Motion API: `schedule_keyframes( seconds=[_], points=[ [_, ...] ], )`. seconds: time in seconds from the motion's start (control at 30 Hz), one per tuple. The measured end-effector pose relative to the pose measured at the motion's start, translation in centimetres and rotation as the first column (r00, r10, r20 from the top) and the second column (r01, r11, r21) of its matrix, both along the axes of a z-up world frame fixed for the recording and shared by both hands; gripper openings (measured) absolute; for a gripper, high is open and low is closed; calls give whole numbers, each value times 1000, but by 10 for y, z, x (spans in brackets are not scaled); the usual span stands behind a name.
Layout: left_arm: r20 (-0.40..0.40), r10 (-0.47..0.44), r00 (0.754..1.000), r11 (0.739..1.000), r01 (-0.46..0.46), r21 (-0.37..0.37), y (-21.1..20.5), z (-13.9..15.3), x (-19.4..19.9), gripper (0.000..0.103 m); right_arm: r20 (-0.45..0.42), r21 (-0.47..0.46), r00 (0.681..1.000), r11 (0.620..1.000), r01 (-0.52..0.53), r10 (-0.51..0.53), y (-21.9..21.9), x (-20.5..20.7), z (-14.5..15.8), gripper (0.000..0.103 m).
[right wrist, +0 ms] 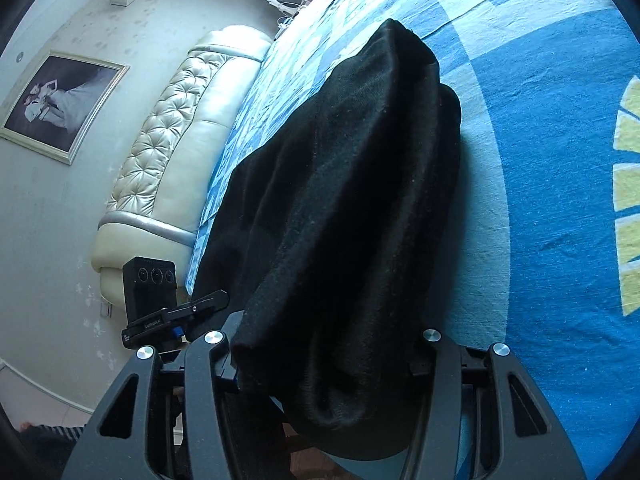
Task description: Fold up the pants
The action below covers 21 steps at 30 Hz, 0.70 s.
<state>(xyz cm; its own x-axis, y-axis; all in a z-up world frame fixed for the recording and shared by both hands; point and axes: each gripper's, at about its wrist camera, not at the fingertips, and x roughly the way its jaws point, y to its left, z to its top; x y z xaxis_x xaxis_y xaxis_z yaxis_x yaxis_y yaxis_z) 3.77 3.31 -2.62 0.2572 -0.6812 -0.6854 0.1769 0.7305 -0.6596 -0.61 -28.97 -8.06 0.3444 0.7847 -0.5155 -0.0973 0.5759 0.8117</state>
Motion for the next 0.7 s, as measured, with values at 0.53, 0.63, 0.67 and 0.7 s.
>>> schedule_keyframes(
  seconds=[0.53,0.63,0.67,0.7],
  points=[
    [58,-3,998,1000,2,21,12,-1,-4,37,-2,-24,1000,1000,21,-21,20,2,9,52],
    [51,0,999,1000,0,-2,19,-5,-3,38,1,-33,1000,999,7,-7,28,5,9,52],
    [45,-2,999,1000,2,-14,21,-8,-4,39,4,-36,1000,999,5,-5,27,5,8,52],
    [42,0,999,1000,1,-25,22,-9,-4,41,8,-33,1000,999,5,-5,27,4,8,54]
  ],
)
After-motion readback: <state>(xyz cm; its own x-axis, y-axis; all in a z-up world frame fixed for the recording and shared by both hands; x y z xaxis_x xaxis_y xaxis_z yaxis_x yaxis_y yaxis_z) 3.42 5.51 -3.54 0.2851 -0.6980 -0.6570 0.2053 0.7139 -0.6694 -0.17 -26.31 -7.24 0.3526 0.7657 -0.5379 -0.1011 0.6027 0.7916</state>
